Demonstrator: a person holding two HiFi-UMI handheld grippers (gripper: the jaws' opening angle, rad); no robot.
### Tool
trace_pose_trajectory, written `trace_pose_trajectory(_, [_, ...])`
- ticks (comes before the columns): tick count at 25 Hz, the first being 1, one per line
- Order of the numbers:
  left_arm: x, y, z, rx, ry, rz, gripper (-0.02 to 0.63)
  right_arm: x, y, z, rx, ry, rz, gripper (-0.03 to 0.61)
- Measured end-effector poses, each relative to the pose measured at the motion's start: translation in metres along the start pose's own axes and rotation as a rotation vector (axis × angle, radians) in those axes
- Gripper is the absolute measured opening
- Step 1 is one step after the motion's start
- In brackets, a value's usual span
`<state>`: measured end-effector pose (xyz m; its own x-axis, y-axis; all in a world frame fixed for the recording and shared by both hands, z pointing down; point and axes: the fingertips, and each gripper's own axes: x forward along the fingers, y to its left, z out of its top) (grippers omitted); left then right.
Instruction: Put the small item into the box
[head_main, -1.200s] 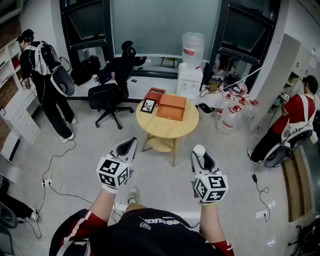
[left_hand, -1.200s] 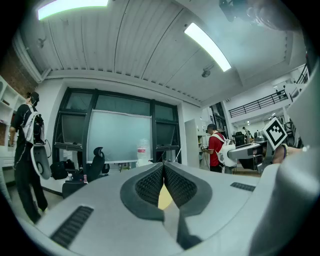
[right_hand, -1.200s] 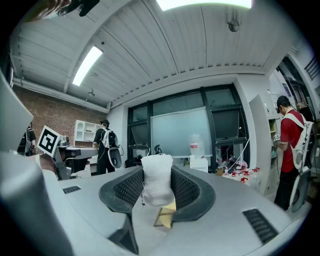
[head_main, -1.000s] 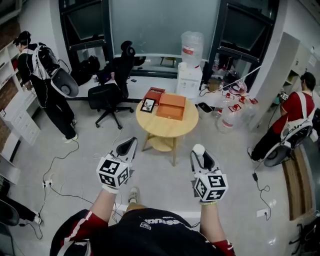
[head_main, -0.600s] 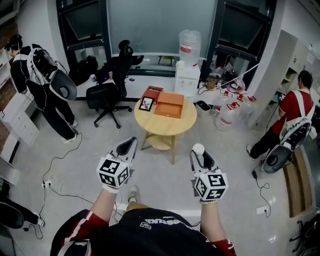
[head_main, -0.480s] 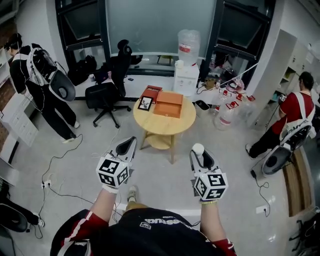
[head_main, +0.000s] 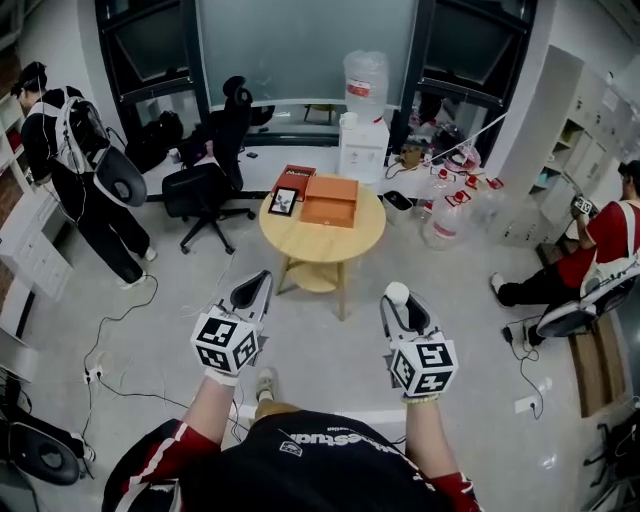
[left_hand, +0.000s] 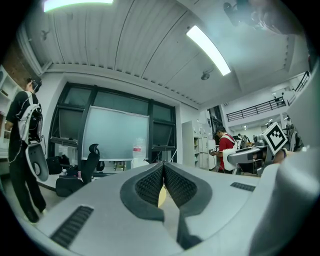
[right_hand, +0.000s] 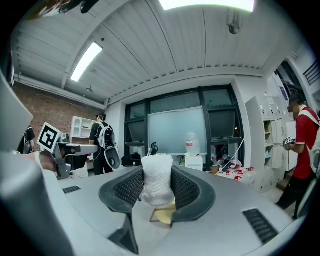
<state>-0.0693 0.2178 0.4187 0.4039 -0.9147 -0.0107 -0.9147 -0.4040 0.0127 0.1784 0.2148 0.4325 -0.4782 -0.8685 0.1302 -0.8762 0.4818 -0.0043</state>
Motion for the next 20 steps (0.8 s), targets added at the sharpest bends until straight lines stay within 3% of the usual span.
trace_pose_trajectory(20, [0.003,-0.017,0.007,-0.009,0.012,-0.014,0.017,-0.004,-0.003,0.008,-0.013,-0.023,0.046,0.187])
